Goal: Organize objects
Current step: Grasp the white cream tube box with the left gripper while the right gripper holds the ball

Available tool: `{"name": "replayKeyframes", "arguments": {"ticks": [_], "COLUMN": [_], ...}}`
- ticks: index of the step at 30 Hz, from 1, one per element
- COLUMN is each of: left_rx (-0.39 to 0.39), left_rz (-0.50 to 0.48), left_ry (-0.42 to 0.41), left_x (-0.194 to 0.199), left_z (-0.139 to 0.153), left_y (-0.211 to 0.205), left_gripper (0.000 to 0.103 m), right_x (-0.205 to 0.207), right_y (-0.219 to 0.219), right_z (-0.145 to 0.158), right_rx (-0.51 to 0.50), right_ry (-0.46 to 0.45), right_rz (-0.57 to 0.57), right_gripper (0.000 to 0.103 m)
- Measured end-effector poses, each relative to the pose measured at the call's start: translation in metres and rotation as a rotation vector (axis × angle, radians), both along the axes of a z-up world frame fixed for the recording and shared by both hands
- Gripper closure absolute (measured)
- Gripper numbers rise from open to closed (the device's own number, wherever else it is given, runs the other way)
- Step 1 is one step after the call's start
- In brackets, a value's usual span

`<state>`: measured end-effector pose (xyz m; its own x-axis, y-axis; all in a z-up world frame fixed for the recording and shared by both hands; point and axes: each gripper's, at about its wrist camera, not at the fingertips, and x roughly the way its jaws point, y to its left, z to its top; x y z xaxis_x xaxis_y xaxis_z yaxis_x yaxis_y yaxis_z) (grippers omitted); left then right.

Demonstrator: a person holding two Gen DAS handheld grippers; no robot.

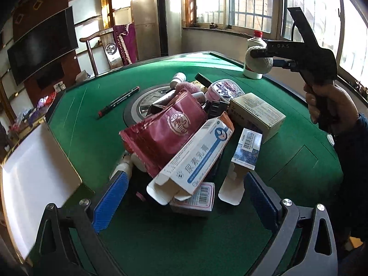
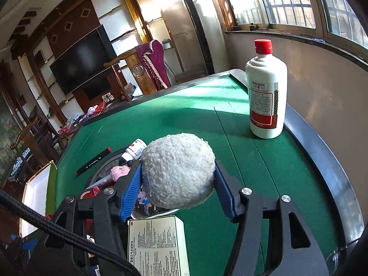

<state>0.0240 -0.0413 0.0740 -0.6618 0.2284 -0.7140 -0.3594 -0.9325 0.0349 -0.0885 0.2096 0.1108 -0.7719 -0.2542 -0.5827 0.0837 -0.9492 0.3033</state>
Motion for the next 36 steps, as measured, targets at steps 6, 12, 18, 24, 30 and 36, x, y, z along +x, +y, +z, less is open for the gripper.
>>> {"name": "replayKeyframes", "arguments": {"ticks": [6,12,18,24,30,36], "left_rx": [-0.224,-0.373,-0.467,-0.28,-0.009,0.143], "left_rz": [-0.127,-0.192,-0.176,-0.119,-0.066,-0.017], "left_ry": [-0.044,-0.096,-0.107,-0.165,-0.149,-0.11], "left_x": [-0.034,-0.049,-0.058,-0.06,-0.047,-0.042], "left_z": [-0.007,-0.025,-0.044,-0.043,-0.034,-0.028], "left_y": [0.039,0.063,0.078,0.06,0.03,0.002], "left_gripper": [0.018,0.033,0.038,0.082,0.083,0.083], "right_x": [0.002,0.0,0.001,0.002,0.004,0.007], "right_y": [0.006,0.005,0.002,-0.003,-0.012,-0.028], "right_z": [0.002,0.0,0.001,-0.001,-0.004,-0.007], "right_rx": [-0.005,-0.013,-0.015,-0.012,0.009,0.029], "right_ry": [0.01,0.001,0.007,0.011,0.017,0.019], "right_rz": [-0.003,0.011,0.021,0.032,0.049,0.095], "right_gripper": [0.043,0.043,0.043,0.043,0.043,0.044]}}
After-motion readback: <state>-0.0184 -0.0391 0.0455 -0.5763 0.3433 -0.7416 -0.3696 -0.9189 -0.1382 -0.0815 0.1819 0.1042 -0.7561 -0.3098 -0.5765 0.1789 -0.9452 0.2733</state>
